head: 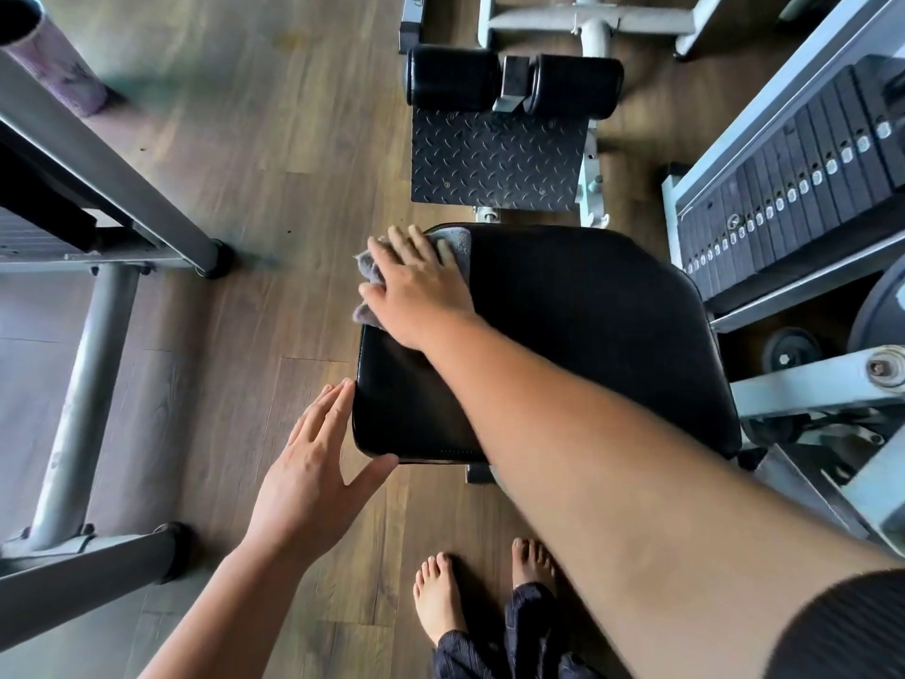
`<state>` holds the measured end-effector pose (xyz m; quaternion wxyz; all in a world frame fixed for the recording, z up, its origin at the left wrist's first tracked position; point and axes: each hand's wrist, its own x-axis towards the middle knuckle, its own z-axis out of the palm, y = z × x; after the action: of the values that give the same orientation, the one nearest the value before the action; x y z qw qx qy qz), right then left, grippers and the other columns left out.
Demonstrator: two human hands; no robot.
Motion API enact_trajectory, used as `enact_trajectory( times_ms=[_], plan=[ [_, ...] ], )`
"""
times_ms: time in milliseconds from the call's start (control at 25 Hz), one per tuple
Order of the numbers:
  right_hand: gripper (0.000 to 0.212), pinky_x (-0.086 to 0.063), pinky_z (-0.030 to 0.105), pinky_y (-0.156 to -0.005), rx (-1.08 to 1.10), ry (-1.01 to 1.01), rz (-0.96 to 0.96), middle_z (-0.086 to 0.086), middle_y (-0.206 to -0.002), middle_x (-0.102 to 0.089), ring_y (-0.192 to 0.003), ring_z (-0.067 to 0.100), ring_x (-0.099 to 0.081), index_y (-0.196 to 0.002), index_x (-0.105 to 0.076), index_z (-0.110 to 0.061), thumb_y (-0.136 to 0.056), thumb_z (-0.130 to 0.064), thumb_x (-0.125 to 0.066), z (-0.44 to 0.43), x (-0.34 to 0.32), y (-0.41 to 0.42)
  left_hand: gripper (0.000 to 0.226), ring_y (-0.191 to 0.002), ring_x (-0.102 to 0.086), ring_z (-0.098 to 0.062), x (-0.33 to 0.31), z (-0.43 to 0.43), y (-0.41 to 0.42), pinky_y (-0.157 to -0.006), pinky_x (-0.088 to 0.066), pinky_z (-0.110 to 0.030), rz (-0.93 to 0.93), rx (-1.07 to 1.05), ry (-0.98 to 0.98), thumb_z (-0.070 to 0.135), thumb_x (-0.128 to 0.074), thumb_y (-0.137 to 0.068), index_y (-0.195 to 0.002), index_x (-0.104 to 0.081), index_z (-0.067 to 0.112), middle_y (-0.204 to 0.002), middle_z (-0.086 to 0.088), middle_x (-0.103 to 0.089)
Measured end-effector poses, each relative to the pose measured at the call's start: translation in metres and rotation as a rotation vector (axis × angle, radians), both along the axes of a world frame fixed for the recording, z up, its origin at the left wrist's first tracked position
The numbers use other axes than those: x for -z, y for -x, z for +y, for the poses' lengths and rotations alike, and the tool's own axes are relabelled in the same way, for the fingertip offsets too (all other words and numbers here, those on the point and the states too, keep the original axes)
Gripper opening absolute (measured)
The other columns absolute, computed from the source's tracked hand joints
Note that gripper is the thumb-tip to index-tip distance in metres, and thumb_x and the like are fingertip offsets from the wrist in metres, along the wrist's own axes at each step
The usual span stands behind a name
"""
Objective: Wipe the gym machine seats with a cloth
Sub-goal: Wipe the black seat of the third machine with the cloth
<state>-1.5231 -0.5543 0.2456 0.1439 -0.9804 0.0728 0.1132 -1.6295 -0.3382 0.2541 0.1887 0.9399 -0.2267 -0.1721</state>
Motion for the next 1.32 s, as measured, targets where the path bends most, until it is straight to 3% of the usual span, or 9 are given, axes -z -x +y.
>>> enact_trajectory(
  times_ms=[120,240,360,520,600,800,920,1160,1320],
  plan=[
    [0.058,-0.026,0.048,-0.117,0.038,0.123,-0.101,0.001,-0.16,-0.034,-0.148,0.028,-0.03,-0.149,-0.034,-0.031,-0.096,-0.055,-0.031,-0.085,0.0,0.048,0.093,-0.154,-0.024,-0.018,-0.001,-0.001,-0.001,-0.11,-0.045,-0.045,0.018,-0.005,-0.038,0.075,-0.042,-0.084,-0.162,-0.014,0.032,-0.168,0.009,-0.019],
    [0.062,-0.02,0.051,-0.122,0.425,0.184,-0.037,0.004,-0.164,-0.029,-0.151,0.029,-0.023,-0.153,-0.03,-0.029,-0.097,-0.055,-0.027,-0.172,0.001,0.107,0.092,-0.156,-0.019,-0.015,0.0,-0.001,-0.002,-0.111,-0.044,-0.043,0.024,0.009,-0.028,0.075,-0.041,-0.085,-0.162,-0.01,0.034,-0.168,0.012,-0.015],
    [0.066,-0.023,0.055,-0.119,0.649,0.221,-0.055,0.011,-0.162,-0.031,-0.15,0.032,-0.025,-0.151,-0.034,-0.02,-0.093,-0.051,-0.031,-0.116,-0.005,0.109,0.091,-0.155,-0.019,-0.014,0.003,0.001,-0.001,-0.11,-0.045,-0.042,0.013,0.013,-0.004,0.074,-0.042,-0.087,-0.162,-0.01,0.033,-0.168,0.012,-0.016],
    [0.066,-0.021,0.055,-0.12,0.119,0.079,-0.103,0.009,-0.164,-0.027,-0.152,0.031,-0.02,-0.154,-0.031,-0.022,-0.095,-0.051,-0.035,0.04,-0.005,0.092,0.091,-0.153,-0.023,-0.011,0.006,0.003,0.0,-0.105,-0.049,-0.041,0.003,0.005,0.048,0.067,-0.055,-0.089,-0.162,-0.018,0.028,-0.166,0.009,-0.025],
    [0.066,-0.013,0.051,-0.124,-0.083,-0.003,-0.064,0.003,-0.168,-0.016,-0.156,0.025,-0.011,-0.159,-0.022,-0.027,-0.1,-0.054,-0.032,0.04,-0.009,0.098,0.091,-0.153,-0.024,-0.011,0.006,0.003,-0.001,-0.105,-0.048,-0.041,0.001,0.005,0.053,0.068,-0.055,-0.088,-0.161,-0.018,0.027,-0.166,0.008,-0.025],
    [0.068,-0.016,0.047,-0.125,0.26,0.211,-0.029,0.003,-0.167,-0.02,-0.154,0.025,-0.017,-0.158,-0.021,-0.027,-0.098,-0.059,-0.022,-0.126,-0.007,0.182,0.091,-0.156,-0.019,-0.017,0.002,0.001,-0.002,-0.111,-0.043,-0.044,0.02,0.018,-0.035,0.07,-0.048,-0.09,-0.163,-0.009,0.032,-0.169,0.009,-0.015],
    [0.07,-0.018,0.054,-0.123,0.565,0.243,0.001,0.011,-0.167,-0.019,-0.154,0.03,-0.016,-0.159,-0.019,-0.021,-0.098,-0.055,-0.024,-0.1,-0.01,0.186,0.09,-0.155,-0.021,-0.019,0.002,0.001,-0.001,-0.111,-0.043,-0.044,0.014,0.022,-0.021,0.069,-0.049,-0.09,-0.163,-0.012,0.031,-0.169,0.008,-0.018],
    [0.068,-0.013,0.052,-0.125,-0.061,0.054,-0.06,0.007,-0.169,-0.014,-0.156,0.027,-0.009,-0.16,-0.018,-0.023,-0.1,-0.053,-0.03,0.047,-0.015,0.144,0.093,-0.154,-0.019,-0.01,0.005,0.004,-0.003,-0.111,-0.042,-0.038,0.003,0.021,0.059,0.067,-0.056,-0.088,-0.162,-0.019,0.025,-0.166,0.008,-0.026],
    [0.063,-0.011,0.05,-0.125,0.048,0.059,-0.054,0.003,-0.169,-0.014,-0.156,0.024,-0.009,-0.159,-0.02,-0.028,-0.1,-0.048,-0.029,0.004,-0.004,0.048,0.09,-0.155,-0.017,-0.012,0.007,0.003,-0.001,-0.111,-0.042,-0.038,-0.029,0.027,0.049,0.066,-0.054,-0.091,-0.162,-0.018,0.024,-0.167,0.007,-0.024]
  ],
)
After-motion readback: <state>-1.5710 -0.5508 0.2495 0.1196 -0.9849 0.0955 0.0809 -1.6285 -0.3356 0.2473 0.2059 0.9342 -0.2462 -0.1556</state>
